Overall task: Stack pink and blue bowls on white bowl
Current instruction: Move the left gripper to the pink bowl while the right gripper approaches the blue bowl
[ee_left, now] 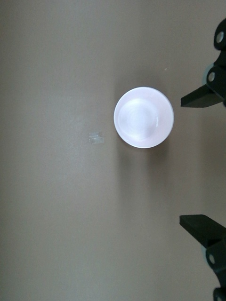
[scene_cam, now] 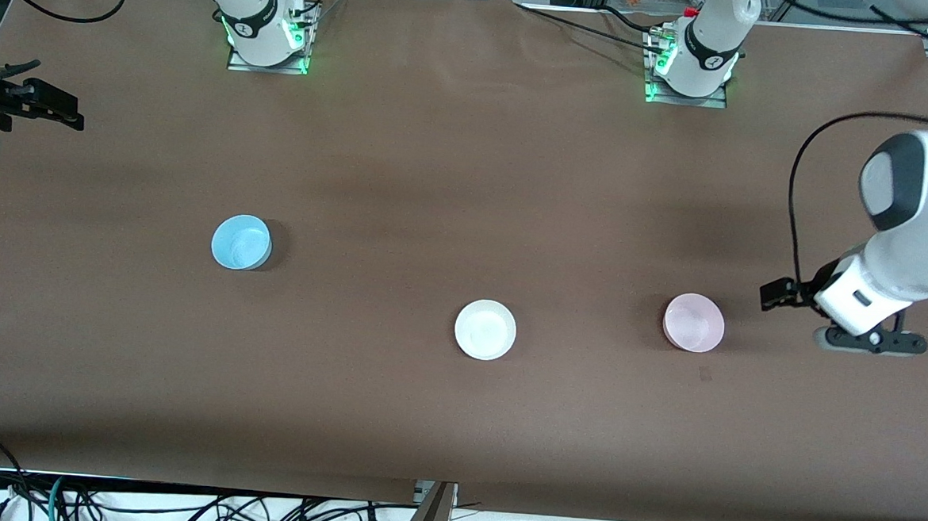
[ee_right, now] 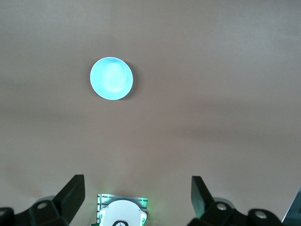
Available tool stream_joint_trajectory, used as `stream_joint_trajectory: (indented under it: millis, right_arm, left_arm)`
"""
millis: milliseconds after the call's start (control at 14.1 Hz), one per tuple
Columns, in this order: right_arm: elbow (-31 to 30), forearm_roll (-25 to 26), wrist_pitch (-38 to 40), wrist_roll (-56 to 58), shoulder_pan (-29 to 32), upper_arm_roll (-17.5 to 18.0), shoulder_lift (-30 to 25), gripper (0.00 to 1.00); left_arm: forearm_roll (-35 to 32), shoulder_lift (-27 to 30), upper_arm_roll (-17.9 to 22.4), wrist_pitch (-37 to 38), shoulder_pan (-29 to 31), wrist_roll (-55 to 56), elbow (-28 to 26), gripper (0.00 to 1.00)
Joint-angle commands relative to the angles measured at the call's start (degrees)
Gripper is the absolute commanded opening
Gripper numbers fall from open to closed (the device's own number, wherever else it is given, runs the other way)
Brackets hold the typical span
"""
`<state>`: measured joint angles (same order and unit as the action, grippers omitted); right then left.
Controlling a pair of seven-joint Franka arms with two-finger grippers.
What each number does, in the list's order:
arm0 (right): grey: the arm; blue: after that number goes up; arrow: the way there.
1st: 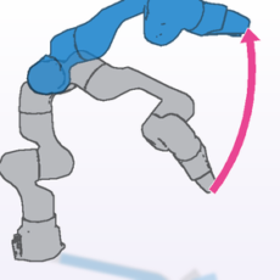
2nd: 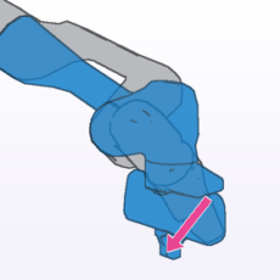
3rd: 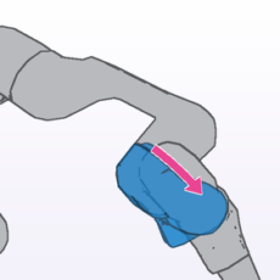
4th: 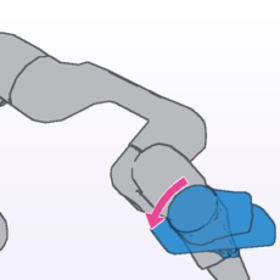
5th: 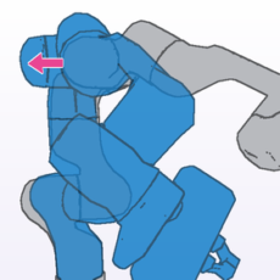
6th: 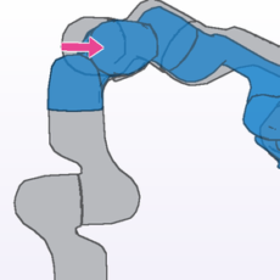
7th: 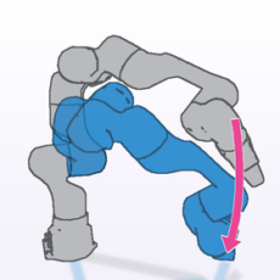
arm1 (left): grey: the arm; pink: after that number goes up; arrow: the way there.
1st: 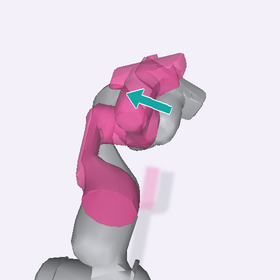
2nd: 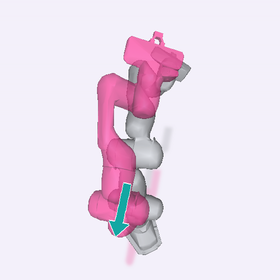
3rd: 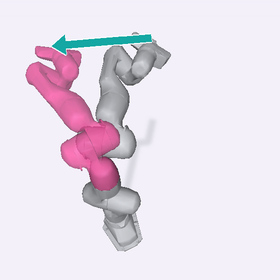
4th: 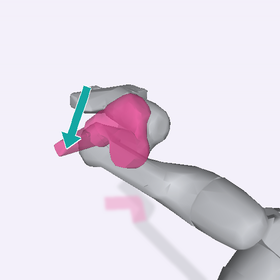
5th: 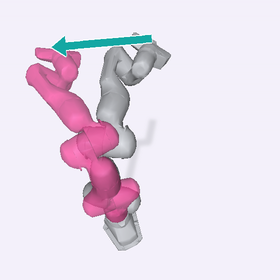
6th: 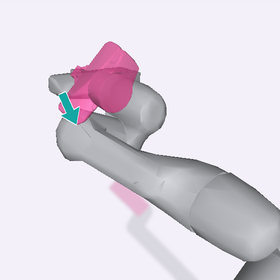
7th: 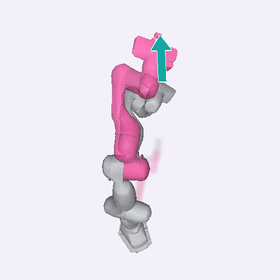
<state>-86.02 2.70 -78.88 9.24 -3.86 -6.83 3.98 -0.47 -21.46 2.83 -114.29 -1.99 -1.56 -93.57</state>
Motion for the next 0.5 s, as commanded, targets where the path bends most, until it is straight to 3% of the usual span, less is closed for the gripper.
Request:
stream_joint_trajectory:
  millis: [0,427]
  right_arm:
    - [1.1,-0.8,0.2,0.3,0.5,0.2,0.4,1.00]
    - [1.1,-0.9,-2.2,-0.3,0.3,-0.3,2.2,1.00]
  left_arm:
    - [-1.4,-3.3,-0.1,-2.6,0.4,-0.6,0.2,1.00]
    - [-1.2,-4.8,-0.2,-18.7,2.1,-0.6,-11.4,1.00]
